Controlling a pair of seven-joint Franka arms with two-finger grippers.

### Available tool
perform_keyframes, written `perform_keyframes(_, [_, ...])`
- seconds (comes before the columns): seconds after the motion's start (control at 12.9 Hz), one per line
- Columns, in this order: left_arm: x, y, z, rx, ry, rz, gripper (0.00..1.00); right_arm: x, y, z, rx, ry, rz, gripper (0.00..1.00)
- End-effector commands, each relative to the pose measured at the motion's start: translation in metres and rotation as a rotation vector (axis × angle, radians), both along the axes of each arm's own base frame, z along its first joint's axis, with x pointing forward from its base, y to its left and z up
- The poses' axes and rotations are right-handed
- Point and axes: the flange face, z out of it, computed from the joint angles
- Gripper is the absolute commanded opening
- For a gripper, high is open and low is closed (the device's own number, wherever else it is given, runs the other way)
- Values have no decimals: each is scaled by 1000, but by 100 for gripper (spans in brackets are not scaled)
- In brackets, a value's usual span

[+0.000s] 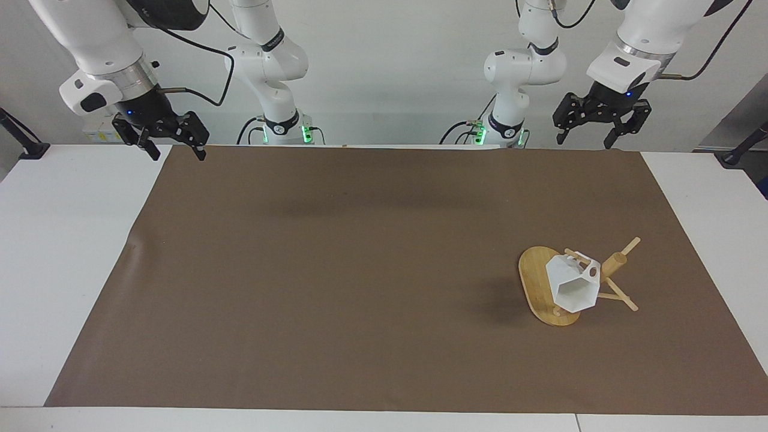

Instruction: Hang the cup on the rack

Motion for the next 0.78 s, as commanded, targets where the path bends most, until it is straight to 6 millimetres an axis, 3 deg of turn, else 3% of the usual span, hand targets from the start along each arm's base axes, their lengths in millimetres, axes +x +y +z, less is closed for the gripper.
perform_keyframes(0.0, [0, 3, -4, 5, 20, 33, 100, -5, 3, 2, -8, 1, -11, 100])
perform_keyframes(0.16, [1, 10, -4, 6, 18, 46, 100, -5, 3, 1, -6, 4, -10, 100])
perform_keyframes(0.47, [-2, 7, -17, 11, 2, 42, 100, -7, -17, 2, -6, 3, -48, 100])
perform_keyframes(0.7, [-1, 9, -20, 10, -3, 43, 100, -6, 2, 2, -6, 4, -11, 100])
